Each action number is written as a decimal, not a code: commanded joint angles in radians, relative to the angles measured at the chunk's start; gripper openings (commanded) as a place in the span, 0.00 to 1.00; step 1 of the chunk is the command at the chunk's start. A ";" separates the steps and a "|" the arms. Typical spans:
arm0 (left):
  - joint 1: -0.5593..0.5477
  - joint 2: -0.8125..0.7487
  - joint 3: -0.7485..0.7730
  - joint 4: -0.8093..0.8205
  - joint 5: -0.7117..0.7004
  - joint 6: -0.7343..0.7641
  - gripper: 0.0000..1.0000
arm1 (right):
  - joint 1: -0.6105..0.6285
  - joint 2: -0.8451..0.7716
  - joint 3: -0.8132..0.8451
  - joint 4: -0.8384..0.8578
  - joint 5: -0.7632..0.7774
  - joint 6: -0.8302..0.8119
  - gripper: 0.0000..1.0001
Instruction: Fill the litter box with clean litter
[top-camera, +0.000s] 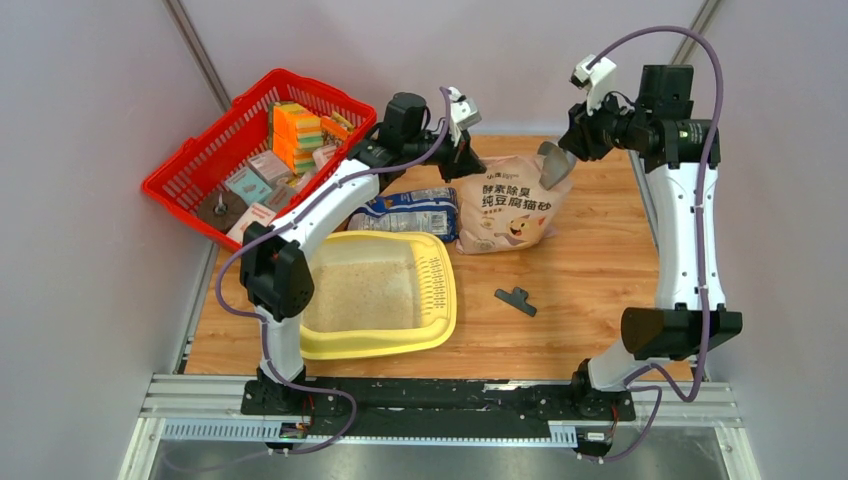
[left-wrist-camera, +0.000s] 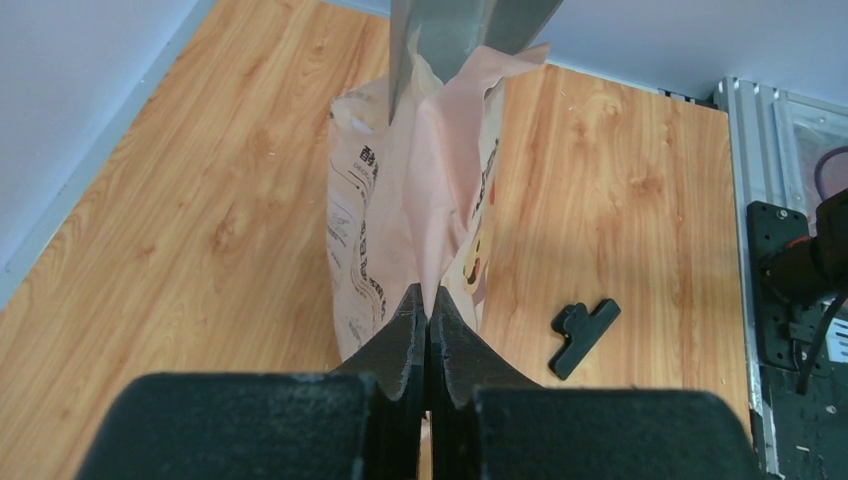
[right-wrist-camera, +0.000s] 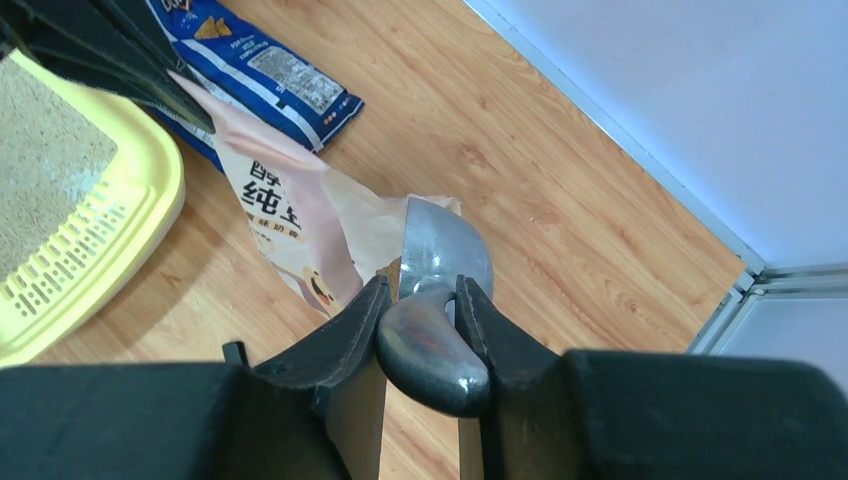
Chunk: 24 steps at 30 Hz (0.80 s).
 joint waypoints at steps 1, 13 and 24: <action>-0.005 -0.071 0.008 0.069 0.028 -0.030 0.00 | 0.006 -0.057 -0.039 0.038 -0.001 -0.088 0.00; -0.006 -0.084 0.009 0.115 0.002 -0.085 0.00 | 0.015 -0.076 -0.144 -0.031 0.016 0.064 0.00; -0.026 -0.119 -0.037 0.164 -0.032 -0.171 0.00 | 0.079 -0.087 -0.221 0.141 0.253 0.519 0.00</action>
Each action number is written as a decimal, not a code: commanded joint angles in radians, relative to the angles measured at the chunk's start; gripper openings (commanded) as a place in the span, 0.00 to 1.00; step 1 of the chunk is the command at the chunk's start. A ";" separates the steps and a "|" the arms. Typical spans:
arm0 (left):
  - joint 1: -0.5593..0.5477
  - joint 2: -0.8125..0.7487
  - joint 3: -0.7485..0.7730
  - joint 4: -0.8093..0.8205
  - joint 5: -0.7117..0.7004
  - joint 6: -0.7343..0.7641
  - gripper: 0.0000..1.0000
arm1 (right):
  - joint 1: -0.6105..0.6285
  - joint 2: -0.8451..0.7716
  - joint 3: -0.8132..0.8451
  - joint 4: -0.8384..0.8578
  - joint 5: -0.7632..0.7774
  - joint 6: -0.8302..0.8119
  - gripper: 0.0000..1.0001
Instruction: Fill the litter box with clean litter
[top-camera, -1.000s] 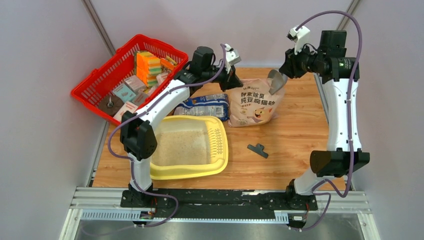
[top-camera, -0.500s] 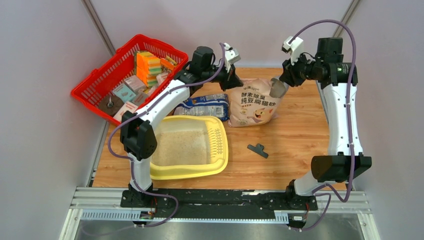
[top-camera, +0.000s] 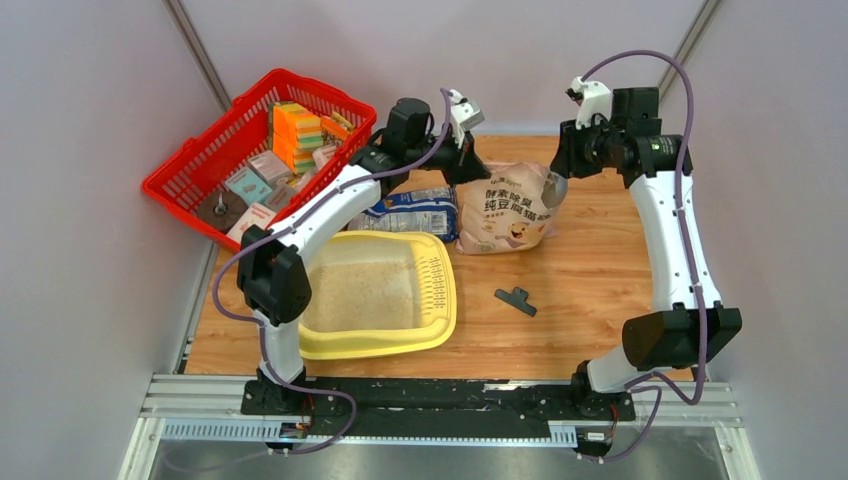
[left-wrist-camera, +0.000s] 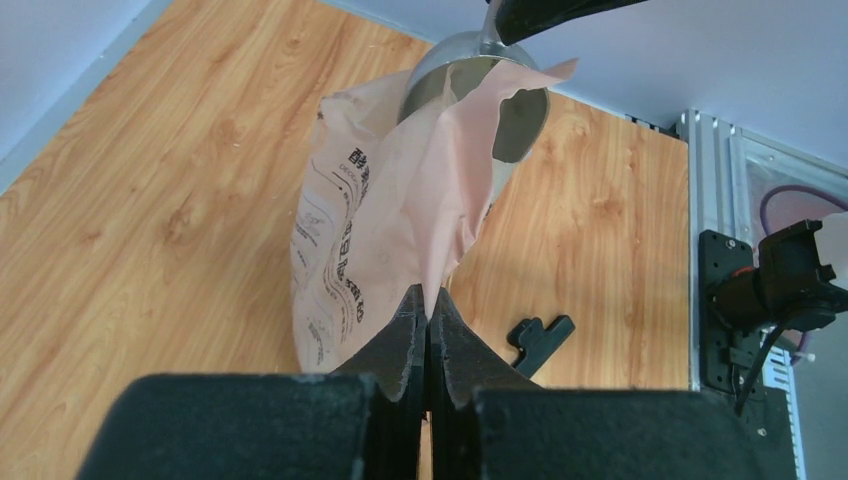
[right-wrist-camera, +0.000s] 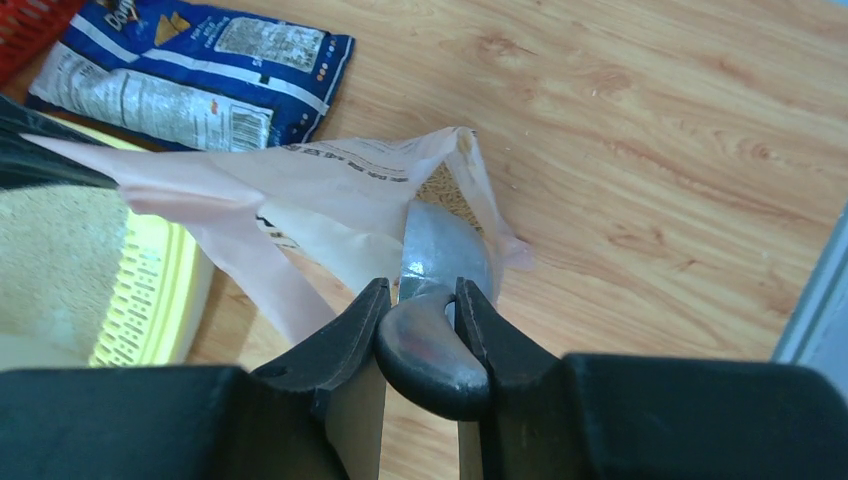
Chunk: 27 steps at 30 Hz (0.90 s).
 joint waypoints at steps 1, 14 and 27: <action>-0.003 -0.094 0.001 0.132 -0.015 -0.052 0.00 | 0.024 -0.013 0.043 0.048 0.035 0.219 0.00; -0.001 -0.126 0.001 0.169 -0.029 -0.075 0.00 | 0.050 -0.091 -0.120 0.228 0.260 0.204 0.00; -0.003 -0.123 0.010 0.203 -0.049 -0.107 0.00 | 0.110 -0.090 -0.220 0.171 0.231 0.235 0.00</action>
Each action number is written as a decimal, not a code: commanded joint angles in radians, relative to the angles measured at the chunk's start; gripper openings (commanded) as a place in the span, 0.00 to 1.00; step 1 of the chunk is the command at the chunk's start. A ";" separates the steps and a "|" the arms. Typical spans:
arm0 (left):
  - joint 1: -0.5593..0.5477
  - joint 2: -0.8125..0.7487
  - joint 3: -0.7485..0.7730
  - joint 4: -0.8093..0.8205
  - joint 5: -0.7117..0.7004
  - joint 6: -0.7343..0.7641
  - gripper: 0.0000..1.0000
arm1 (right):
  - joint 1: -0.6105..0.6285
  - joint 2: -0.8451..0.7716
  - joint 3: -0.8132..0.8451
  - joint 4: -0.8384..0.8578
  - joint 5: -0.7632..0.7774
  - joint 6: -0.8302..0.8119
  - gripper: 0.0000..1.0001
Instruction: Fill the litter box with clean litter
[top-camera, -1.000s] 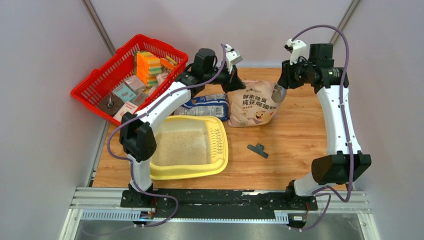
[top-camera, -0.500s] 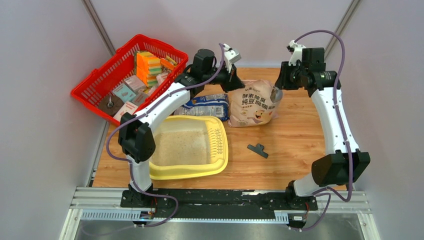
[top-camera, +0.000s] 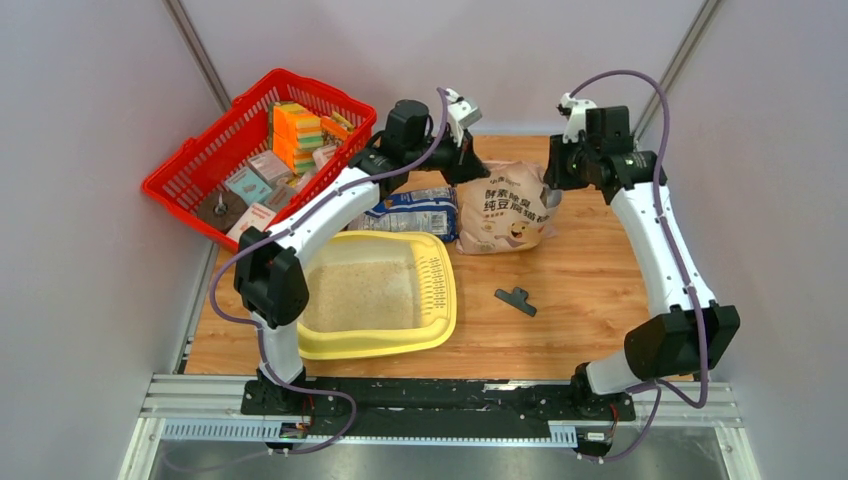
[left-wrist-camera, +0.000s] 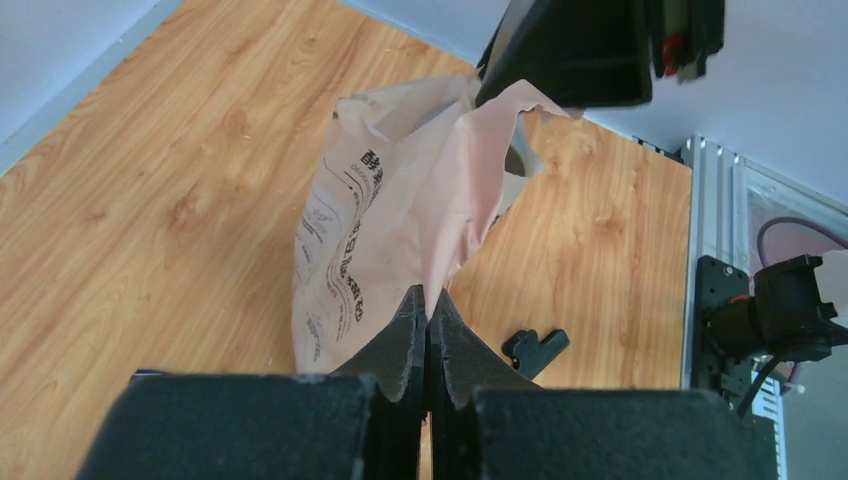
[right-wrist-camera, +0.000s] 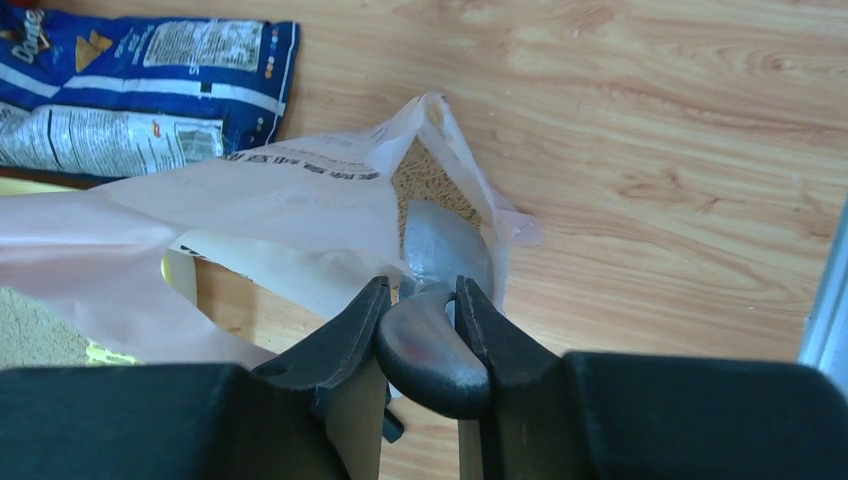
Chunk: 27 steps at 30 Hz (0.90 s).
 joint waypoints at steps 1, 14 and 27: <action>0.001 -0.096 0.053 0.159 0.018 -0.033 0.00 | 0.023 -0.048 -0.060 0.027 -0.004 0.024 0.00; 0.001 -0.103 0.049 0.159 0.024 -0.041 0.00 | 0.074 -0.128 -0.171 0.235 0.256 -0.100 0.00; 0.001 -0.118 0.000 0.209 0.032 -0.076 0.00 | 0.112 -0.057 -0.381 0.308 0.284 0.087 0.00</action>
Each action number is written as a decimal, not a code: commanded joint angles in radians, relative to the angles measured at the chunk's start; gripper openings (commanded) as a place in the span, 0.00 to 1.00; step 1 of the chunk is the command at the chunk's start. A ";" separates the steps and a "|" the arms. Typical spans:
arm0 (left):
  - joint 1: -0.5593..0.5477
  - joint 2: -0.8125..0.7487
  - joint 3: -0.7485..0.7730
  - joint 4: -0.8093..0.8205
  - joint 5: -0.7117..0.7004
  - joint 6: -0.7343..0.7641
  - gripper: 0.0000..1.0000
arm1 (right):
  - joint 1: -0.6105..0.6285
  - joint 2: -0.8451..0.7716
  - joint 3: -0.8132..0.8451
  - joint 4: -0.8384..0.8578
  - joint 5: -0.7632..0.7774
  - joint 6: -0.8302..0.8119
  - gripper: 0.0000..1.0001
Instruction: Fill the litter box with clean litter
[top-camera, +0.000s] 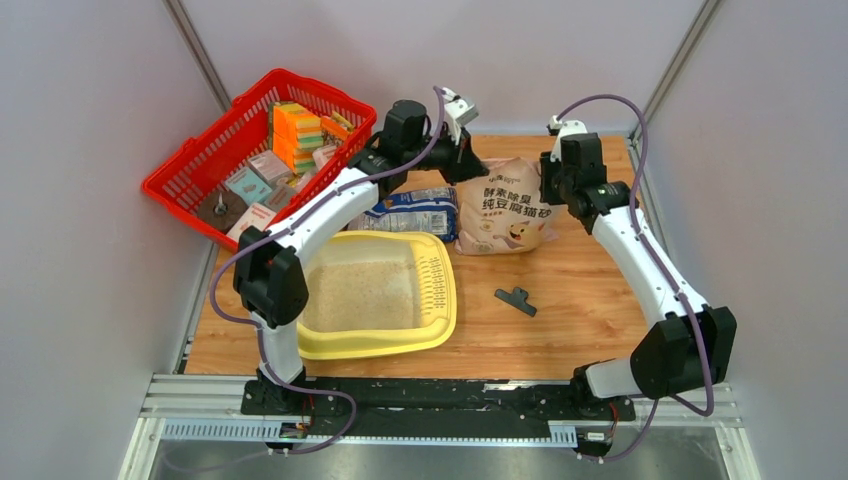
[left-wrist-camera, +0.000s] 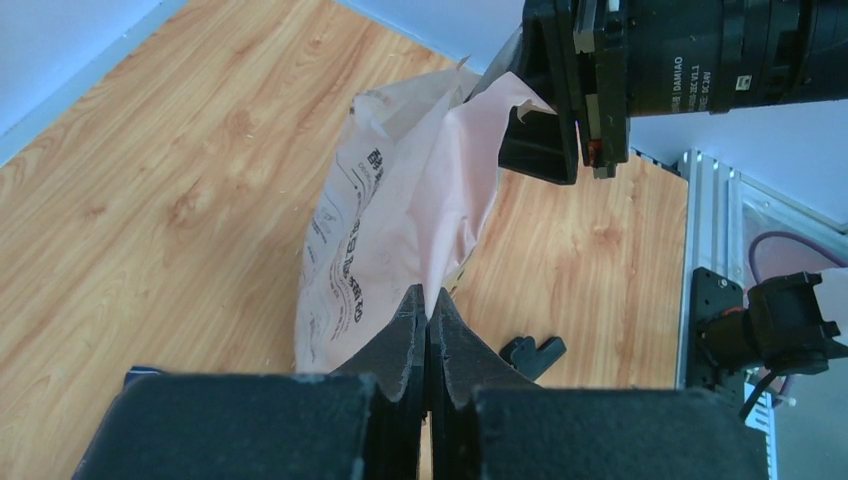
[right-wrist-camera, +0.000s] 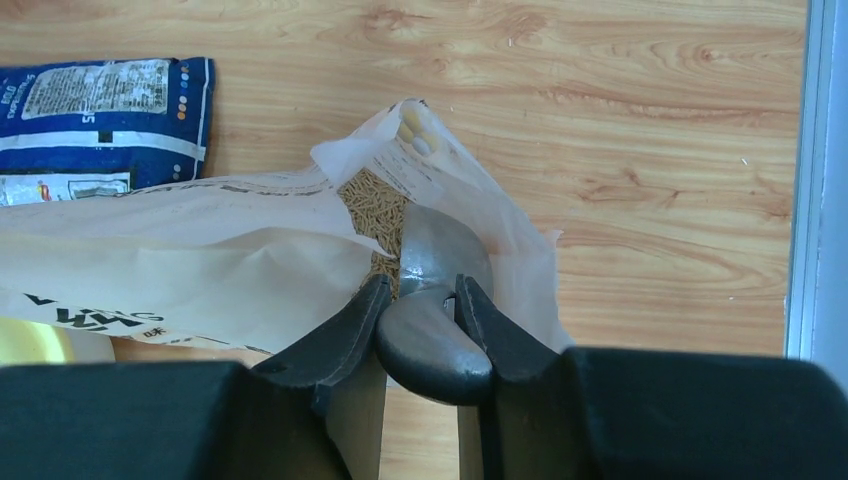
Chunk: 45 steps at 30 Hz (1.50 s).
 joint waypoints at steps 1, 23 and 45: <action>0.001 -0.120 0.006 0.196 0.031 -0.047 0.00 | 0.015 0.034 -0.065 0.011 0.032 0.024 0.00; 0.003 -0.093 0.057 0.082 0.019 0.002 0.00 | -0.206 0.186 -0.190 0.054 -0.567 0.246 0.00; -0.007 -0.060 0.190 -0.113 0.002 0.192 0.00 | -0.376 0.143 -0.236 0.436 -0.939 0.771 0.00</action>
